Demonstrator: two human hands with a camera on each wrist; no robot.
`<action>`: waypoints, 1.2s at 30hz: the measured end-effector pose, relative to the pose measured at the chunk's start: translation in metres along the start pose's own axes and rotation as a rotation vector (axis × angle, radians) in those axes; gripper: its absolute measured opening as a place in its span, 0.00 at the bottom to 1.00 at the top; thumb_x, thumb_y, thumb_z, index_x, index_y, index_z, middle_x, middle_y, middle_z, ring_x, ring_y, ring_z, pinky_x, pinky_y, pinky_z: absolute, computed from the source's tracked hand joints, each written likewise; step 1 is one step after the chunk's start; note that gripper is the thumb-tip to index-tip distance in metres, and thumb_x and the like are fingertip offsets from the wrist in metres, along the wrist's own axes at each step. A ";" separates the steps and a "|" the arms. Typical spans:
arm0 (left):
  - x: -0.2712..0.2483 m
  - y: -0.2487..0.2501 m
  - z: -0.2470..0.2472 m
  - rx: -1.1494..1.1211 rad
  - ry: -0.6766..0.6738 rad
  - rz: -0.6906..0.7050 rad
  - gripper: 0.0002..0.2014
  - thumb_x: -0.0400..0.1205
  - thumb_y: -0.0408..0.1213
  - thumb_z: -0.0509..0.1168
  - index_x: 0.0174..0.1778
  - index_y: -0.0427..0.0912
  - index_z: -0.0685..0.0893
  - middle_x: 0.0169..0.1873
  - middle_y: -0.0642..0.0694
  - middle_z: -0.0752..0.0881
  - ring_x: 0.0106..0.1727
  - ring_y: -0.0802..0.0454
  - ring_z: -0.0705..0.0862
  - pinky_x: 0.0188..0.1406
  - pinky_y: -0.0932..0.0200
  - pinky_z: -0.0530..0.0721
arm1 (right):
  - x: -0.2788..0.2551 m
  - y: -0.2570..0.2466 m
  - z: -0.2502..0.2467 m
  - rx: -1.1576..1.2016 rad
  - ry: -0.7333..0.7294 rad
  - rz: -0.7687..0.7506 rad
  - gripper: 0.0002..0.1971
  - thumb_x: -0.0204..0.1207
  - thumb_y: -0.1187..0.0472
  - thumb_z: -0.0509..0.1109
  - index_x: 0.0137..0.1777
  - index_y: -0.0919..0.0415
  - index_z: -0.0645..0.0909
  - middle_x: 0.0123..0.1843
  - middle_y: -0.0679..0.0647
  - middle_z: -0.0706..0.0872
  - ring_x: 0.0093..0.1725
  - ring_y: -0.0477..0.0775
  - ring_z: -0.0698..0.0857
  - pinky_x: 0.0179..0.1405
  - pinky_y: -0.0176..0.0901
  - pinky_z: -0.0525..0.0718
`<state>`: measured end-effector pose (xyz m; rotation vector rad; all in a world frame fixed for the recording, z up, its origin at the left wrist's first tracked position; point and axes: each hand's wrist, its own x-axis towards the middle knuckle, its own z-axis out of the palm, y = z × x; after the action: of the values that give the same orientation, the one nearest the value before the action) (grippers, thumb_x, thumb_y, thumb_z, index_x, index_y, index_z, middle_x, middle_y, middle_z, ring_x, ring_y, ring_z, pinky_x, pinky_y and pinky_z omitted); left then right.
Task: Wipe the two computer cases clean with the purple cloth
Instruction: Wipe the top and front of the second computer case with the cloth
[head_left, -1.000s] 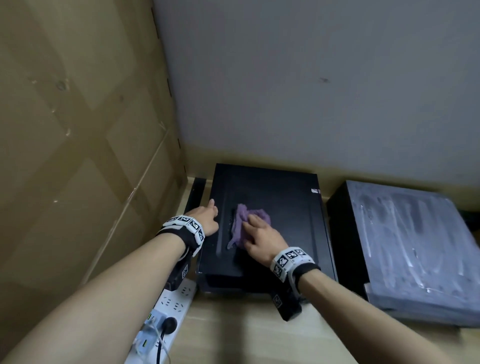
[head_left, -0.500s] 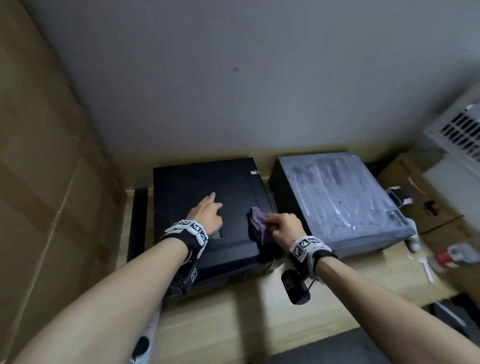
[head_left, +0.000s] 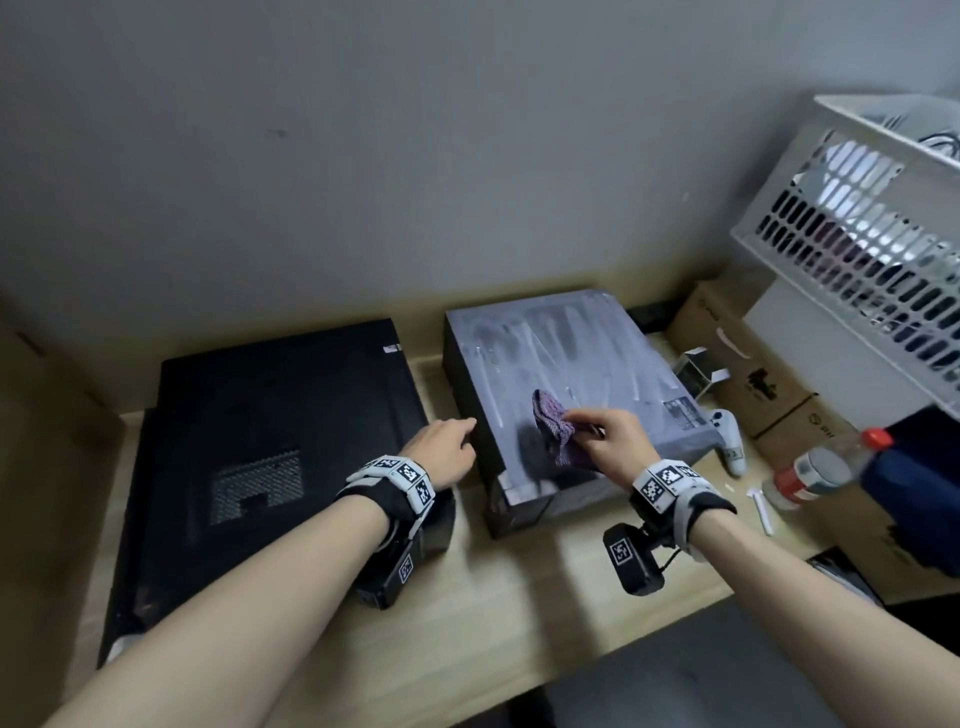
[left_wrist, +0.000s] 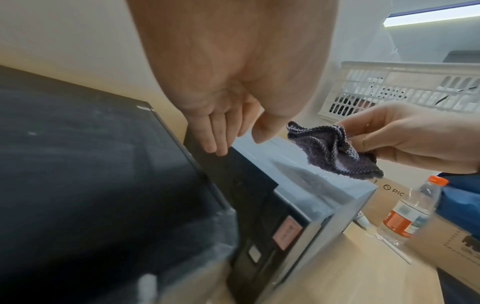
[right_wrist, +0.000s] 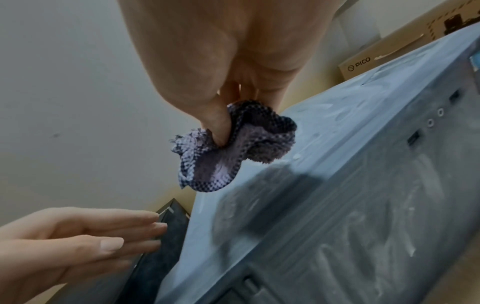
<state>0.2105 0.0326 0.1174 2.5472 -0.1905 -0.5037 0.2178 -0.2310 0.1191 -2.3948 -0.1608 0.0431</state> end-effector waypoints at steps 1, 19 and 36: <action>0.004 0.011 0.007 0.009 0.007 -0.048 0.27 0.80 0.36 0.54 0.78 0.45 0.73 0.69 0.36 0.81 0.69 0.36 0.78 0.67 0.49 0.79 | 0.002 0.010 -0.005 0.022 -0.002 -0.008 0.16 0.72 0.78 0.70 0.55 0.64 0.91 0.56 0.58 0.91 0.58 0.50 0.86 0.62 0.30 0.74; 0.019 0.068 0.075 -0.253 0.116 -0.473 0.11 0.83 0.39 0.57 0.36 0.40 0.74 0.35 0.42 0.79 0.37 0.43 0.76 0.37 0.55 0.70 | 0.004 0.127 -0.088 -0.042 0.081 -0.174 0.20 0.71 0.80 0.67 0.55 0.61 0.91 0.63 0.55 0.89 0.63 0.56 0.86 0.71 0.36 0.75; 0.010 0.045 0.093 -0.399 0.220 -0.392 0.13 0.84 0.35 0.52 0.32 0.42 0.67 0.30 0.43 0.69 0.33 0.47 0.66 0.31 0.55 0.60 | -0.049 0.064 0.006 -0.268 -0.206 -0.145 0.31 0.82 0.49 0.62 0.84 0.55 0.65 0.87 0.51 0.60 0.86 0.51 0.56 0.83 0.41 0.49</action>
<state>0.1817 -0.0518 0.0642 2.2212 0.4535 -0.3550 0.1756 -0.2796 0.0706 -2.6352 -0.4618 0.2130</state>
